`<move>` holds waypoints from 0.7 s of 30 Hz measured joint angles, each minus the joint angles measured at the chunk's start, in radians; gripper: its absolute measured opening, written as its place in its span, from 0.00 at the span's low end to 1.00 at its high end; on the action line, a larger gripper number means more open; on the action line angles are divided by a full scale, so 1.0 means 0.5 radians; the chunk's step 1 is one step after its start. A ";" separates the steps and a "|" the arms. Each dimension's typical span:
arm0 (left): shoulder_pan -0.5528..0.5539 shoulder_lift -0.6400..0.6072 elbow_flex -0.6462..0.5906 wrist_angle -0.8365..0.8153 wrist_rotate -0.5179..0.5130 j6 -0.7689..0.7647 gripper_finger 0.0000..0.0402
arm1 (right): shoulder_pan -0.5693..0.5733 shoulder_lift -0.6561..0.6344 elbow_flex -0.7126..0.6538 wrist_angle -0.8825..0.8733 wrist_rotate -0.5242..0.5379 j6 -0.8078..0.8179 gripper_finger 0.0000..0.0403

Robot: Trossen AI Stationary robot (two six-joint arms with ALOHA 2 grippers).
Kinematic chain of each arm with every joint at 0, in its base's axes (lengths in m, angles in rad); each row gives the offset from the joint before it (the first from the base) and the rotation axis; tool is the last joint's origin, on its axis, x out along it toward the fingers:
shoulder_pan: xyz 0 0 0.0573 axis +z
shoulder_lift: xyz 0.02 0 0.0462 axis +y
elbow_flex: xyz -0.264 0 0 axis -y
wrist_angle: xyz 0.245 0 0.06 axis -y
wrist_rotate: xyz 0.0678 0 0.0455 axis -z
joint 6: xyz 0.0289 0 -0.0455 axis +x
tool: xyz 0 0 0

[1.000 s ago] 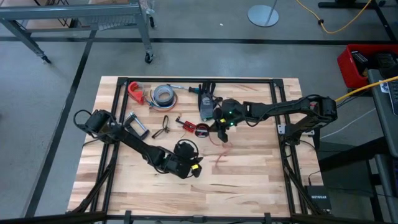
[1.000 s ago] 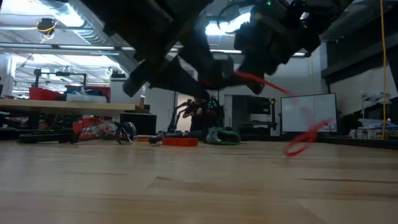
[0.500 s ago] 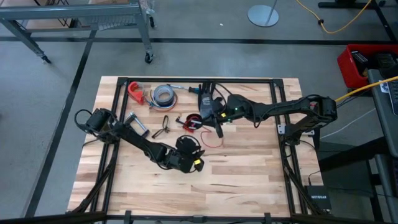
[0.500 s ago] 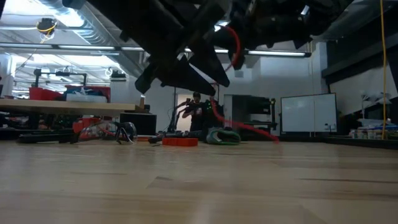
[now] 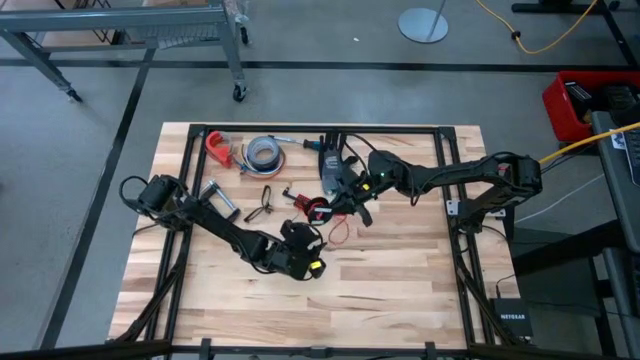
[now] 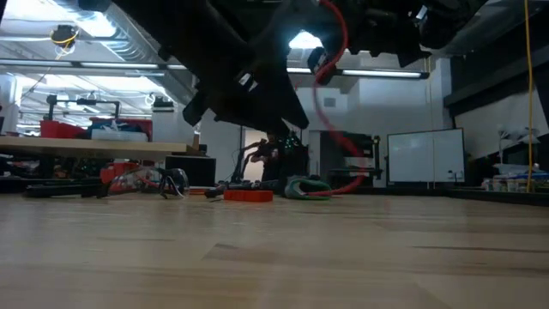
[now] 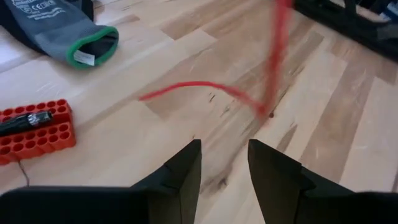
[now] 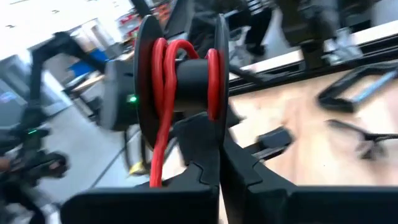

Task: Coil cords
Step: Coil the orange wire into the black spool

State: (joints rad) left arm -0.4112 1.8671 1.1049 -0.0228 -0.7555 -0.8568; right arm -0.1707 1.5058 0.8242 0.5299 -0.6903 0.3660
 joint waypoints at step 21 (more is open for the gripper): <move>-0.108 -0.330 -0.001 -0.802 -0.014 -0.105 0.31 | -0.145 -0.499 0.000 -0.859 -0.262 -0.285 0.00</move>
State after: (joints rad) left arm -0.4652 1.7020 1.1046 -0.4237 -0.7625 -0.9094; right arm -0.2432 1.2562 0.8242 0.1001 -0.8213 0.2233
